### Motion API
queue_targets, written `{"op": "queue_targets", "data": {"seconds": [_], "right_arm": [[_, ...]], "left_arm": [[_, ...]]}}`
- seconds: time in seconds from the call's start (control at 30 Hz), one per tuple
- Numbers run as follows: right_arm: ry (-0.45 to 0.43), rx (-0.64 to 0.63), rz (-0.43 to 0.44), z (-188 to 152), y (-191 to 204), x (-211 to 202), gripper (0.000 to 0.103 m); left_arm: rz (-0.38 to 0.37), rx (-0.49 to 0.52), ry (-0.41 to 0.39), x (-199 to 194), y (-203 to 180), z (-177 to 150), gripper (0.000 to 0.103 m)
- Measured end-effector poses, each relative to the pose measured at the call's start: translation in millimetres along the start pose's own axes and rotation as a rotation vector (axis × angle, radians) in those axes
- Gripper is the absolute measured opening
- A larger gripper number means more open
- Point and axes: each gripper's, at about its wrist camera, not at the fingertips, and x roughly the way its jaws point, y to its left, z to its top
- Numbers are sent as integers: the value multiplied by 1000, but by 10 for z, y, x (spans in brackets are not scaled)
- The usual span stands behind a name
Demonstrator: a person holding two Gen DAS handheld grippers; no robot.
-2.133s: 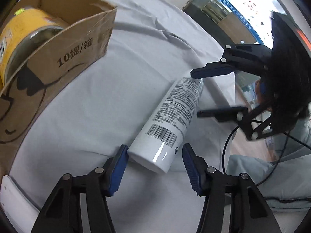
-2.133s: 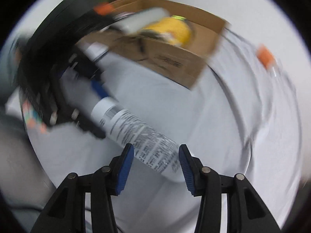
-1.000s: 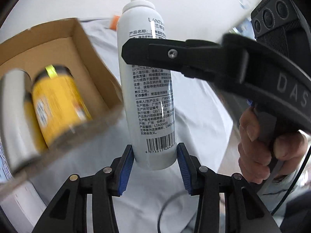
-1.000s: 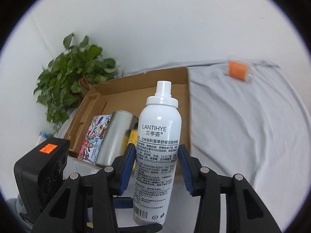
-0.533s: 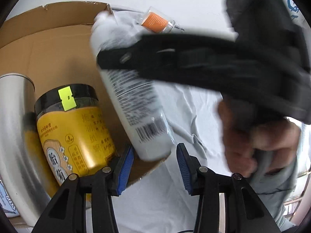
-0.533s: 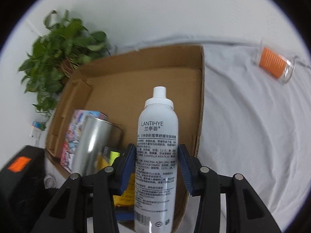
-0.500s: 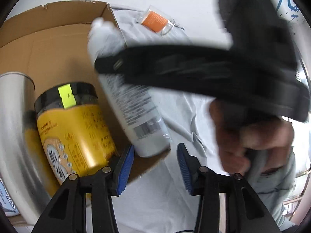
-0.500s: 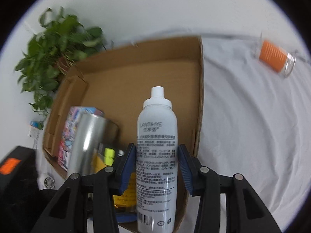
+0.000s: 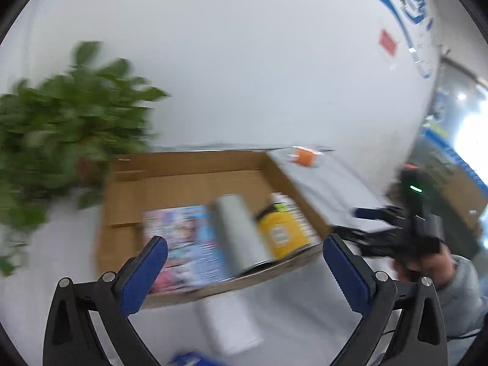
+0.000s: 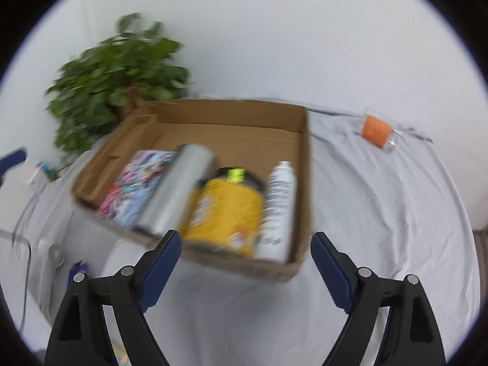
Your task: Organize rigid objects
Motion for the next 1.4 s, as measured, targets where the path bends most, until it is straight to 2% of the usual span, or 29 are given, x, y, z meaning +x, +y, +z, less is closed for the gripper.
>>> {"op": "queue_targets", "data": {"seconds": [0.07, 0.13, 0.2, 0.27, 0.3, 0.33, 0.4, 0.5, 0.6, 0.63, 0.73, 0.83, 0.9, 0.97, 1.03, 1.2, 1.4], "right_arm": [[-7, -57, 88, -222, 306, -167, 87], [35, -152, 211, -459, 636, -275, 87], [72, -227, 317, -724, 913, -347, 87], [123, -245, 423, -975, 1091, -342, 87], [160, -239, 462, -1090, 1163, -314, 86], [200, -230, 487, -1209, 1219, -261, 86], [249, -229, 503, -1377, 1289, -175, 84], [313, -244, 524, -1560, 1403, -66, 80], [326, -273, 510, -1648, 1531, 5, 77], [325, -288, 500, -1651, 1573, 17, 76], [323, -328, 421, -1700, 1661, 101, 67], [305, -332, 371, -1701, 1697, 106, 61], [272, -333, 358, -1672, 1685, 12, 58], [235, -334, 337, -1612, 1672, -122, 58], [184, -340, 320, -1503, 1671, -283, 58], [40, -354, 292, -983, 1716, -600, 58], [-71, -403, 278, -286, 1820, -469, 58]], "left_arm": [[113, 7, -4, -343, 227, -48, 103], [224, -6, 40, -635, 380, -277, 103], [223, -22, 74, -785, 410, -567, 102], [158, -31, 163, -918, 478, -941, 102], [132, -39, 188, -908, 395, -1074, 100], [63, -64, 236, -863, 349, -1307, 99], [-32, -115, 303, -789, 275, -1772, 85], [-135, -183, 379, -592, 167, -2193, 79], [-238, -252, 422, -477, 90, -2488, 69], [-245, -261, 435, -444, 77, -2550, 68], [-260, -287, 464, -324, 72, -2667, 57], [-313, -321, 456, -202, 89, -2689, 57], [-296, -314, 441, -140, 70, -2606, 57], [-256, -243, 423, -184, -33, -2528, 57], [-260, -242, 407, -229, -55, -2408, 57], [-252, -162, 268, -618, -140, -1934, 57], [-241, -136, 119, -760, 86, -1202, 57]]}}
